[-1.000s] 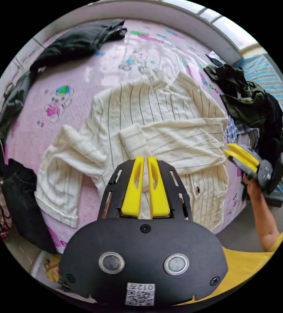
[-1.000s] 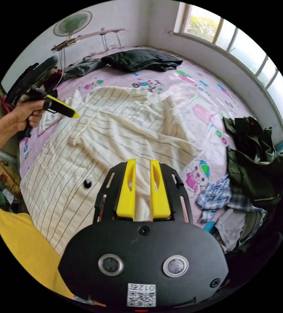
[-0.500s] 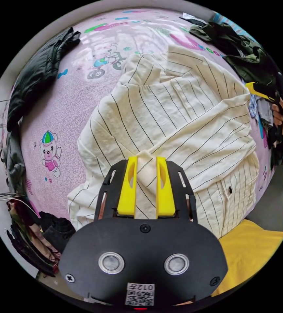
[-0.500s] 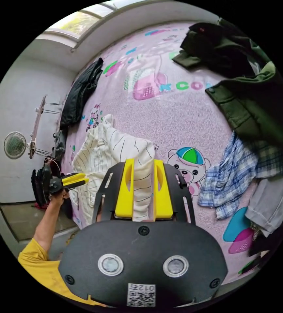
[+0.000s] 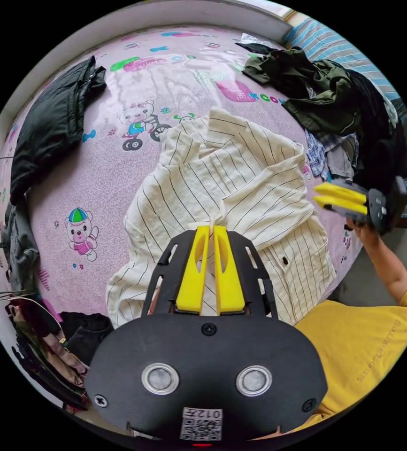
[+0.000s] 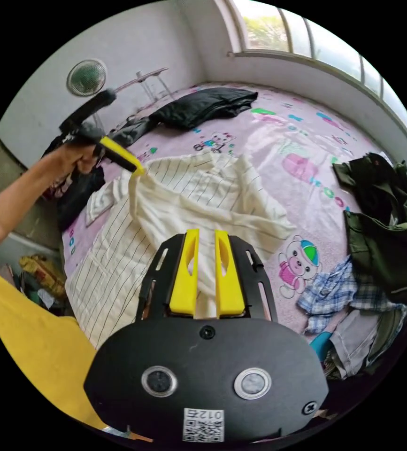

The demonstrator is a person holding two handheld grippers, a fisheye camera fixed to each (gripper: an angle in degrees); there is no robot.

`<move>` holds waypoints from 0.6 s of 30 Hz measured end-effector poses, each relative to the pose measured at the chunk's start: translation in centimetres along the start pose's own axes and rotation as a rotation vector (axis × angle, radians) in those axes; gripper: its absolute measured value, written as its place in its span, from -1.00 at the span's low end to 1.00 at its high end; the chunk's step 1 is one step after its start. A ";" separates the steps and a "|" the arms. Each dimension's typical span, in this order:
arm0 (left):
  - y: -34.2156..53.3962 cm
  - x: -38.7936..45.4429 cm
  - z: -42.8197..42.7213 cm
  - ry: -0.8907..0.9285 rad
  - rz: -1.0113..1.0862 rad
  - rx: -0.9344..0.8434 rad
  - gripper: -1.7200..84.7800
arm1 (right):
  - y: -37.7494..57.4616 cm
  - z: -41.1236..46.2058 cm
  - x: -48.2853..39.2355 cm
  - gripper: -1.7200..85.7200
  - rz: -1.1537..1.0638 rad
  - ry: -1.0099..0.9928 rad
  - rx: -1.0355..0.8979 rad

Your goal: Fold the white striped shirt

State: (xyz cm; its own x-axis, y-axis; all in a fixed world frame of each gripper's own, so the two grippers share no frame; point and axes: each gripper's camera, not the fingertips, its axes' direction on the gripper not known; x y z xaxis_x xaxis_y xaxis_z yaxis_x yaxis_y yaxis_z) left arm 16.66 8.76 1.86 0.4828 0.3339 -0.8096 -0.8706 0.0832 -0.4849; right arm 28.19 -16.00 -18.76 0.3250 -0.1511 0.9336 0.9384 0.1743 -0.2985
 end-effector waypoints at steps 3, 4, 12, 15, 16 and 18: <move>-0.4 -0.4 -0.8 -0.021 -0.015 -0.035 -0.96 | 0.4 1.2 -3.5 -0.80 -0.088 0.040 -0.063; -0.5 -0.8 -0.9 -0.034 -0.031 -0.058 -0.96 | 0.5 1.6 -4.5 -0.79 -0.119 0.083 -0.074; 1.0 -5.2 -1.3 0.010 -0.273 0.039 -0.91 | -3.0 1.2 -4.9 -0.78 -0.167 0.129 -0.104; 4.4 -5.8 -2.7 0.046 -0.336 0.142 -0.88 | -5.4 0.2 -3.4 -0.79 -0.148 0.164 -0.078; 5.9 -5.5 -2.6 0.051 -0.340 0.144 -0.87 | -6.7 -0.1 -2.4 -0.78 -0.154 0.184 -0.076; 8.0 -4.9 -1.3 0.080 -0.337 0.117 -0.86 | -8.9 -0.5 -0.7 -0.78 -0.160 0.197 -0.084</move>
State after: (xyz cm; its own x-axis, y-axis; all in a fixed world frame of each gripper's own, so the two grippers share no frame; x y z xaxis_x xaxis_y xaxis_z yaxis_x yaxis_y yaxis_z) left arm 7.45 6.59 1.55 0.7462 0.1953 -0.6365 -0.6642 0.2843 -0.6914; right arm 19.65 -18.00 -16.81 0.1806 -0.3578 0.9162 0.9835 0.0526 -0.1733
